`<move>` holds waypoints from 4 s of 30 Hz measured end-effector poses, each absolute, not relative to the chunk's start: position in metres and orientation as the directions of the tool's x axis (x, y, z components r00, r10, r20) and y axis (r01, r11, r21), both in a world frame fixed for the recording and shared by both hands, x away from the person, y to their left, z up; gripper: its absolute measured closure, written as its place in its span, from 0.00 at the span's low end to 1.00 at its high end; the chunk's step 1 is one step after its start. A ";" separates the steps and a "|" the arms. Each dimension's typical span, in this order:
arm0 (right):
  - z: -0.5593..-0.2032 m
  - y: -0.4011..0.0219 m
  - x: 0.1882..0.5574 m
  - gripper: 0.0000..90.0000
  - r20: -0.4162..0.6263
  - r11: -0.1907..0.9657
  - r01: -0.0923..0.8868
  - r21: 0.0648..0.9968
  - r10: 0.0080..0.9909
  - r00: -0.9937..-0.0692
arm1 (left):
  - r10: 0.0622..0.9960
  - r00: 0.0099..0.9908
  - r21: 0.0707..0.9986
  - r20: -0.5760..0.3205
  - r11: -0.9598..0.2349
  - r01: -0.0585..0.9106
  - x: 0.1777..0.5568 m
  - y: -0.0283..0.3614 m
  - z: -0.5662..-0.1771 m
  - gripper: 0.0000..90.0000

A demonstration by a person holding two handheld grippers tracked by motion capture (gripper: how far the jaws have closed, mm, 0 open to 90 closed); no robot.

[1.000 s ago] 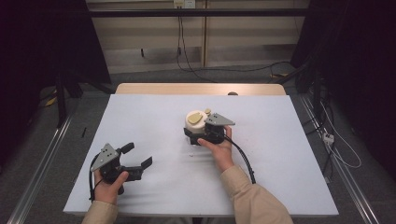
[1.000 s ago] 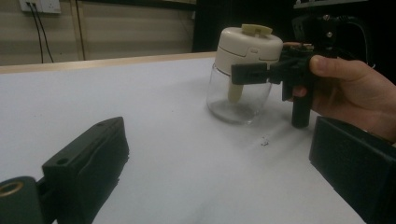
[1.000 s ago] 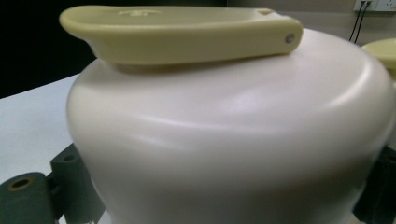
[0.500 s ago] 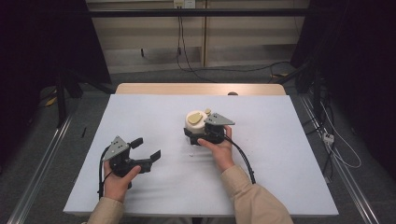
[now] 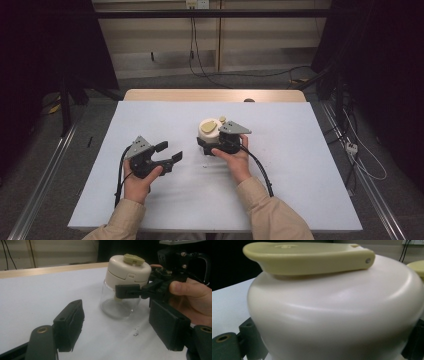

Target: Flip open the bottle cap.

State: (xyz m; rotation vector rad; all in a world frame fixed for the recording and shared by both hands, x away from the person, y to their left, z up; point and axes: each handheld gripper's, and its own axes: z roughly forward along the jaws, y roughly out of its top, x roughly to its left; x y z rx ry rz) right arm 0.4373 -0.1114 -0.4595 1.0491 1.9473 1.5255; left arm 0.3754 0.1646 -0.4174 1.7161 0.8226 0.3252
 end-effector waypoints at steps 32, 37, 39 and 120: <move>-0.459 -0.111 0.437 0.07 0.102 0.100 0.290 0.952 0.788 -0.608 | 0.639 0.737 0.887 -0.222 -0.181 0.424 0.410 0.120 -0.411 0.87; -0.459 -0.111 0.437 0.07 0.102 0.101 0.290 0.952 0.787 -0.608 | 0.638 0.737 0.887 -0.222 -0.181 0.424 0.412 0.118 -0.409 0.93; -0.459 -0.111 0.438 0.07 0.103 0.100 0.290 0.952 0.787 -0.608 | 0.640 0.735 0.886 -0.225 -0.179 0.427 0.413 0.118 -0.409 0.95; -0.459 -0.111 0.438 0.07 0.106 0.097 0.292 0.951 0.787 -0.608 | 0.615 0.768 0.877 -0.176 -0.256 0.406 0.431 0.086 -0.370 1.00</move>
